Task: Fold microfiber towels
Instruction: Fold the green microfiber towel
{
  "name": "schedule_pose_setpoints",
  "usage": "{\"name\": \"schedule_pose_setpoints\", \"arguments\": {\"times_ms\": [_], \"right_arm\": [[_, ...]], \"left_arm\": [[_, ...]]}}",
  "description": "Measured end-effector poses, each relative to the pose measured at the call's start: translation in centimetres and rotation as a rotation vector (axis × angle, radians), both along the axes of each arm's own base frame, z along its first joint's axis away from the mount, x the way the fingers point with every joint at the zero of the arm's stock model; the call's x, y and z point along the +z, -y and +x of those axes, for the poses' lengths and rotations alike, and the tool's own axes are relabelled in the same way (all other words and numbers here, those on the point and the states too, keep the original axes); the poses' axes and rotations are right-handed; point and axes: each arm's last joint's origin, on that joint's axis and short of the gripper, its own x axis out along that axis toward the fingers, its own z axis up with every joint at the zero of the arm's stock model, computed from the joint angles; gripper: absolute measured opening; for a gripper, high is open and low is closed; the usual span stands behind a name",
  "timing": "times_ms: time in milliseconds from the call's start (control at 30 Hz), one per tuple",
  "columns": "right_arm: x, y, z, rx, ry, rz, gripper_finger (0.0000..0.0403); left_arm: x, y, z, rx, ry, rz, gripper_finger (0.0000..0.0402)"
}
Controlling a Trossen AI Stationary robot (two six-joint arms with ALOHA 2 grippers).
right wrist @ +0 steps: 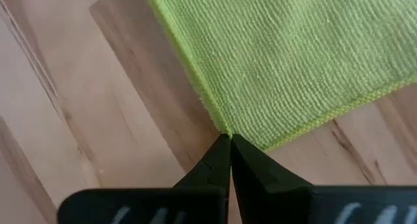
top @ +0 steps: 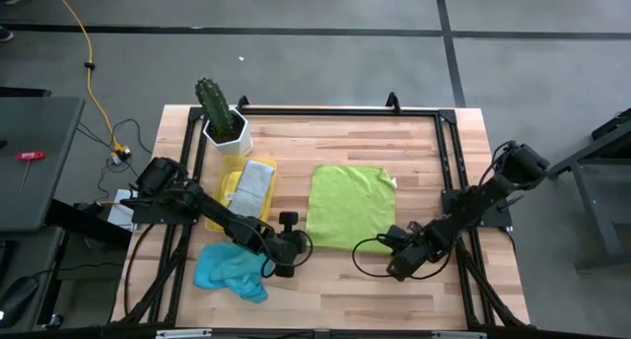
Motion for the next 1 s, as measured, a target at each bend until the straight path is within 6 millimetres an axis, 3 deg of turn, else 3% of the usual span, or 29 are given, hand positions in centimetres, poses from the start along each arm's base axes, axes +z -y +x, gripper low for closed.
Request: {"name": "schedule_pose_setpoints", "arguments": {"times_ms": [300, 567, 767, 1000], "right_arm": [[0.1, 0.5, 0.3, 0.062, 0.016, -0.047, 0.0014], [0.2, 0.4, 0.3, 0.081, 0.007, -0.044, 0.0105], [2.6, -0.2, 0.9, 0.201, -0.061, -0.088, 0.0158], [6.0, 0.5, 1.6, 0.230, -0.040, -0.425, 0.0163]], "left_arm": [[0.1, 1.1, -0.1, -0.024, 0.010, -0.102, 0.0000], [0.1, 1.1, -0.1, -0.016, 0.020, -0.110, 0.0001], [0.1, 1.1, 0.0, -0.014, 0.022, -0.110, 0.0001], [0.2, 1.1, 0.0, -0.009, 0.025, -0.103, 0.0001]]}}
